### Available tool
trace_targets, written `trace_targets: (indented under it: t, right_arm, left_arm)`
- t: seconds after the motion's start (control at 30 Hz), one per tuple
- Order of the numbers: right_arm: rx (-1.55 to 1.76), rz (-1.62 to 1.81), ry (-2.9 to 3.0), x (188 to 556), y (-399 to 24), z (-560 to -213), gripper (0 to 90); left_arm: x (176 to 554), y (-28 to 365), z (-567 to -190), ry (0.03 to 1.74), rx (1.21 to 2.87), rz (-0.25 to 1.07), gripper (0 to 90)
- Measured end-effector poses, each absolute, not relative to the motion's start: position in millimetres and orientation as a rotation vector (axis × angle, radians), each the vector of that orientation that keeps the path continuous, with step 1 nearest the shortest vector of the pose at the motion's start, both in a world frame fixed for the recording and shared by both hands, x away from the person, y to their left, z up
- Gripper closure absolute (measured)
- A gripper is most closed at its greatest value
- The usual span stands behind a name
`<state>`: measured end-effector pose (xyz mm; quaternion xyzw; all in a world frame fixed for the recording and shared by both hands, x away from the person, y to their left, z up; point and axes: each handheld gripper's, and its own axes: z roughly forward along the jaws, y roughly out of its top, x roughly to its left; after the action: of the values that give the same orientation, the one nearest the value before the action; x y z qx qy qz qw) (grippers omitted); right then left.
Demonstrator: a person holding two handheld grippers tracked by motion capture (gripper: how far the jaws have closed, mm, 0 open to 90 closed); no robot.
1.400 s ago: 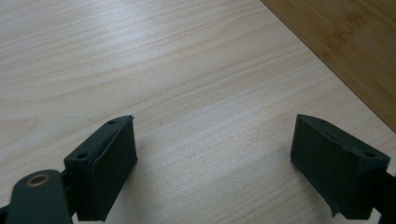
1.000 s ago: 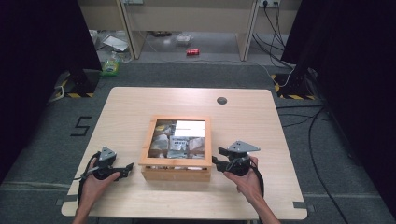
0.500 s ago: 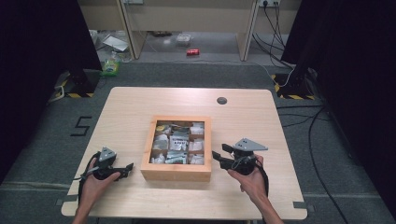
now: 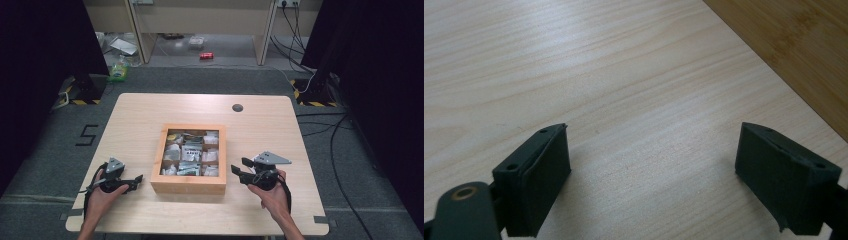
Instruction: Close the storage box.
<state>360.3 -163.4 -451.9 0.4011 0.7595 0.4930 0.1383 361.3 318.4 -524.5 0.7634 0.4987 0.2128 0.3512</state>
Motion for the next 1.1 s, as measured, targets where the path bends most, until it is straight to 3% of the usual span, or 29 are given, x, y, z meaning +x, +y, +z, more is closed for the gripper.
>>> trace_targets:
  t: [1.1]
  right_arm:
    - [1.271,1.27,2.222,324.1,-203.4,-474.5,32.6]
  left_arm:
    - [361.1,318.4,-524.5,1.291,1.976,0.551,13.7]
